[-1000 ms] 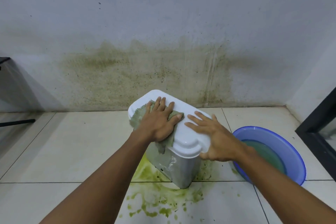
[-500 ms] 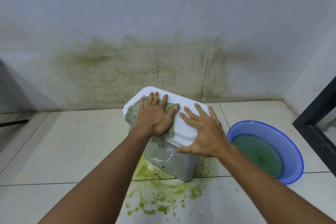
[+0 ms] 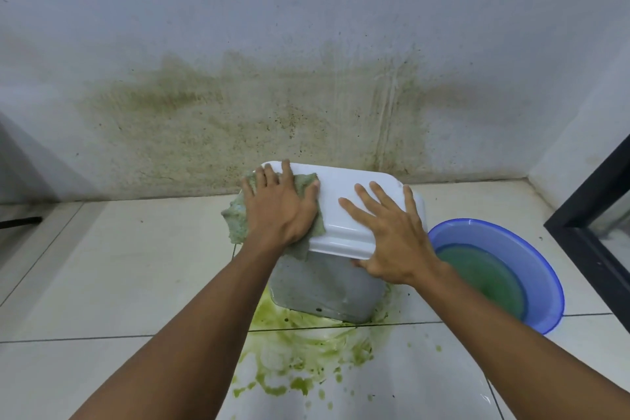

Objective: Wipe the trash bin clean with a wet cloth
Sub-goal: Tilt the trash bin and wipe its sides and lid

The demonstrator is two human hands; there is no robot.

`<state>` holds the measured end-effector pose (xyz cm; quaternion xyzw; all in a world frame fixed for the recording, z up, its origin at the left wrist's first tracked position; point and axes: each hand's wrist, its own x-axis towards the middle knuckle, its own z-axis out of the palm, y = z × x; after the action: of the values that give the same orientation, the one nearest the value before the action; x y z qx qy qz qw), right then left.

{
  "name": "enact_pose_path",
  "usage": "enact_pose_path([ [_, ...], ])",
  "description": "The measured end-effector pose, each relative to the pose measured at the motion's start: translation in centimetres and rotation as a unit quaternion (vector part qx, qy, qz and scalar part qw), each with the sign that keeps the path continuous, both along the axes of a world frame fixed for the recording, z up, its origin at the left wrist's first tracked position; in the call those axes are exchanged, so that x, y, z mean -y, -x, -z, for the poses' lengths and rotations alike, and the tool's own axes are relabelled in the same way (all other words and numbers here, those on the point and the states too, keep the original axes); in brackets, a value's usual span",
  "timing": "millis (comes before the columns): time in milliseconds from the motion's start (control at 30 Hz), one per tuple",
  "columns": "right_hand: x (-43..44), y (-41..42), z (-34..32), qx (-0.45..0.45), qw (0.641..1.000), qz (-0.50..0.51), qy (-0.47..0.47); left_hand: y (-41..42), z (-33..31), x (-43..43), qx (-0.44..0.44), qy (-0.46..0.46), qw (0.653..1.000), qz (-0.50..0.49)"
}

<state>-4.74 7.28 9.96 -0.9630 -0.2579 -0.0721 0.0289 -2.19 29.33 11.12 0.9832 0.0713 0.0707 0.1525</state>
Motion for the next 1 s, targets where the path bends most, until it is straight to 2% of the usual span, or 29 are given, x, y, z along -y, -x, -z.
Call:
enact_pose_path([
  [133,0.2,0.3,0.1,0.014,1.0,-0.026,-0.005,2.4,0.9,0.1,0.052,-0.035,0.994,0.093],
  [333,0.7,0.4,0.0,0.031,0.996,-0.079,-0.038,3.4,0.5,-0.3,0.052,-0.044,0.994,0.082],
  [500,0.1,-3.5,-1.9,-0.059,0.988,-0.087,-0.116,1.5,-1.1,-1.4,0.093,-0.042,0.993,0.052],
  [600,-0.9,-6.4,-2.9,-0.101,0.984,-0.076,-0.122,-0.2,-1.3,-1.9,0.116,-0.06,0.991,0.035],
  [733,-1.5,-9.0,-2.7,-0.097,0.986,-0.028,-0.132,-0.4,2.1,-2.7,0.213,-0.044,0.976,0.022],
  [833,-1.8,-10.6,-2.7,-0.106,0.984,-0.034,-0.142,0.0,6.4,-3.2,0.272,-0.042,0.961,0.026],
  [1000,-2.4,-13.0,-2.9,-0.14,0.972,-0.023,-0.186,0.3,13.0,-3.7,0.259,-0.034,0.965,0.041],
])
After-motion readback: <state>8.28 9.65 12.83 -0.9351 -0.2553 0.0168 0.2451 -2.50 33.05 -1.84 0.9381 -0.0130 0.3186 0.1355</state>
